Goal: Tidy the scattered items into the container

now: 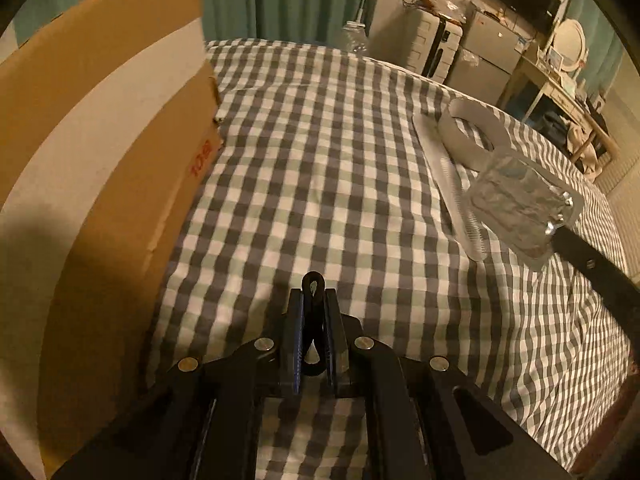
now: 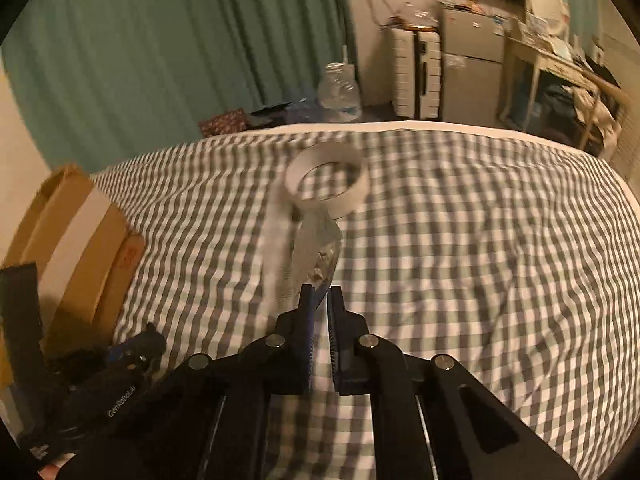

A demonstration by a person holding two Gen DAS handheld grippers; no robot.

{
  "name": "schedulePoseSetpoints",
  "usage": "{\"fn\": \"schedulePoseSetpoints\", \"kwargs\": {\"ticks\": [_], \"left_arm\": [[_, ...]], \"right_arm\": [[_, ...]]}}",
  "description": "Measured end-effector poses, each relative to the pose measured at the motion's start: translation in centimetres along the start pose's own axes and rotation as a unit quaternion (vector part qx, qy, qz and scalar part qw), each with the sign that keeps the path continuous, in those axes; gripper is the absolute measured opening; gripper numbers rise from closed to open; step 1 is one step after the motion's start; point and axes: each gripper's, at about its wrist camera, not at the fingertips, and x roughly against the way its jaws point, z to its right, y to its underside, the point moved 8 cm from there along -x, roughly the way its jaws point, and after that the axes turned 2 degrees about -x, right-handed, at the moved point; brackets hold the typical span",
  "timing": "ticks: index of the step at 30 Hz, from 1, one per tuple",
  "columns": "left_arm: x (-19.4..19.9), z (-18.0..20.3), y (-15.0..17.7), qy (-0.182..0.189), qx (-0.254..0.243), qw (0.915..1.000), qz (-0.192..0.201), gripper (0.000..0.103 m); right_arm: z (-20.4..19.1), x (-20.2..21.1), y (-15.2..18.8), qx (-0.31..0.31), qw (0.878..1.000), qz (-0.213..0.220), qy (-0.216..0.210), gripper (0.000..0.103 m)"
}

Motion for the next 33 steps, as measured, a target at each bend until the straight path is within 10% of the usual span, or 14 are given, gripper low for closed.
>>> {"fn": "schedulePoseSetpoints", "kwargs": {"ticks": [17,33], "left_arm": [[-1.5,-1.1,-0.6,0.026,0.005,0.9993,-0.027,0.009],[12.4,3.4,-0.9,0.128,-0.07,0.9869,0.069,0.009]], "right_arm": [[-0.2,-5.6,-0.9,-0.029,0.999,-0.014,-0.035,0.009],[2.9,8.1,2.2,-0.052,0.998,0.021,0.01,0.004]]}}
